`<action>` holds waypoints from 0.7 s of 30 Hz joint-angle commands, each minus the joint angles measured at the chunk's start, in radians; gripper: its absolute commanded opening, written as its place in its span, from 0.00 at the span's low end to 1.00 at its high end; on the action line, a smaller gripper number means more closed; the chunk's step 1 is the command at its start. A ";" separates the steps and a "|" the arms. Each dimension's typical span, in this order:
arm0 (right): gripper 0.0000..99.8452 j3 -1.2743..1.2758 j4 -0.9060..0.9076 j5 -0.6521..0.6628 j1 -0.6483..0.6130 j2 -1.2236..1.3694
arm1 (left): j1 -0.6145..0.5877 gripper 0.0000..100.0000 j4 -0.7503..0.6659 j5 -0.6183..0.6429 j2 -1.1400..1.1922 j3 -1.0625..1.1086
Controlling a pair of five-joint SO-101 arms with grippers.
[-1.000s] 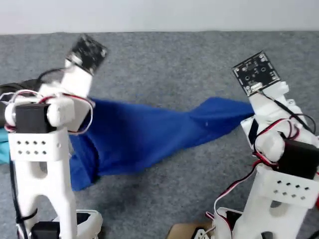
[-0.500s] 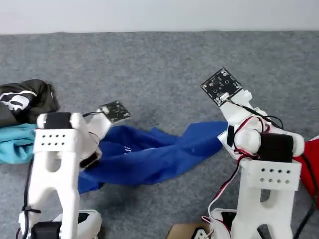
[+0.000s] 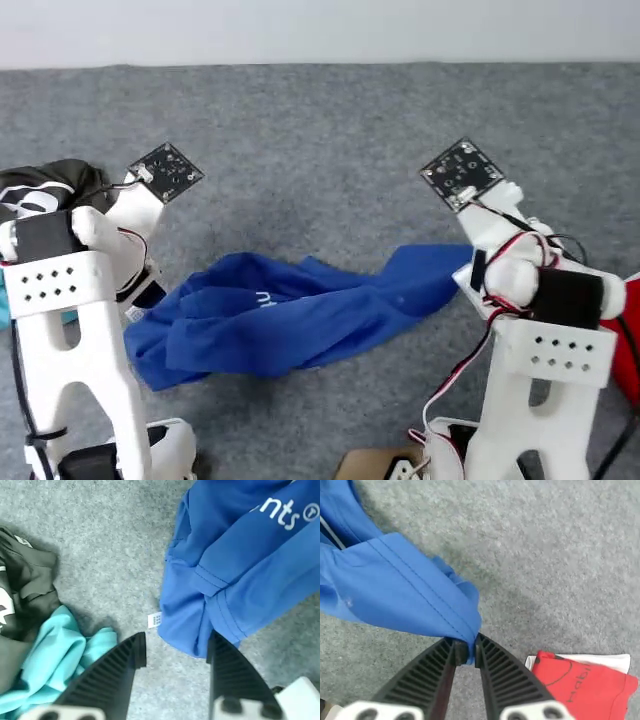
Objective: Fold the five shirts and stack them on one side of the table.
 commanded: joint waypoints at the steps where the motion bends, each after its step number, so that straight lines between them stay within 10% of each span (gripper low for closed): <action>1: 0.01 -0.005 -0.007 0.020 0.016 -0.022 | 0.018 0.20 -0.089 -0.003 -0.020 0.097; 21: 0.01 0.091 -0.016 0.012 0.016 -0.022 | 0.163 0.20 -0.565 0.149 0.044 0.541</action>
